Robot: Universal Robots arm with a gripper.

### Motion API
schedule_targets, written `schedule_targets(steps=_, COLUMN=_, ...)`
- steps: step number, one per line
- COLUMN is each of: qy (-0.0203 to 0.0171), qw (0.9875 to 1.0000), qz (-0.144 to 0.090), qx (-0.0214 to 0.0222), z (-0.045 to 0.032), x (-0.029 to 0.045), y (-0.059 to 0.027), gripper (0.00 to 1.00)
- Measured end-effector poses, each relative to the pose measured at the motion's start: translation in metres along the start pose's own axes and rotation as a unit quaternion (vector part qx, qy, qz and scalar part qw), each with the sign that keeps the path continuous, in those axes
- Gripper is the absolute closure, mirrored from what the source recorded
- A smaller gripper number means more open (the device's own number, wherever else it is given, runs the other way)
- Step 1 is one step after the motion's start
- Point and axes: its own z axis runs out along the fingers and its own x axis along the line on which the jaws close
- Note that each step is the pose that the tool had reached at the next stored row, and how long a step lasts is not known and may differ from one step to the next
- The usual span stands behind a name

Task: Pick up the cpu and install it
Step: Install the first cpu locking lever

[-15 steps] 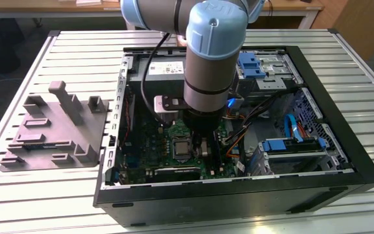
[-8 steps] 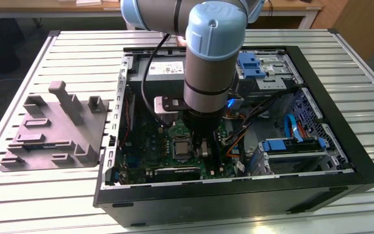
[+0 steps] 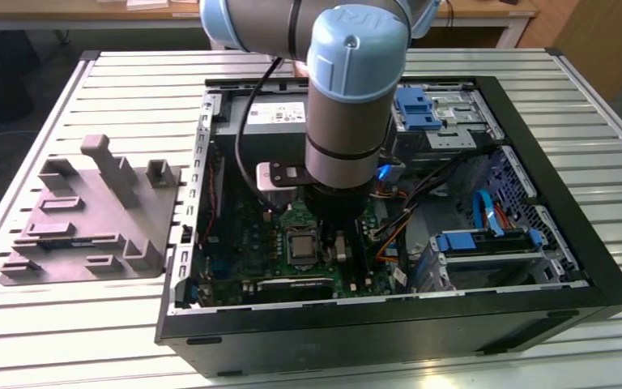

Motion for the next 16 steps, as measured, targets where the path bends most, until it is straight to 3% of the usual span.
schedule_targets(steps=8, qy=-0.0001, qw=1.0, qz=0.0, qx=0.0017, z=-0.0015, x=0.0001, y=0.0021, gripper=0.89)
schedule_targets(steps=16, qy=0.0001, qw=1.0, qz=0.0, qx=0.0017, z=-0.0138, x=0.0011, y=0.0024, gripper=0.89)
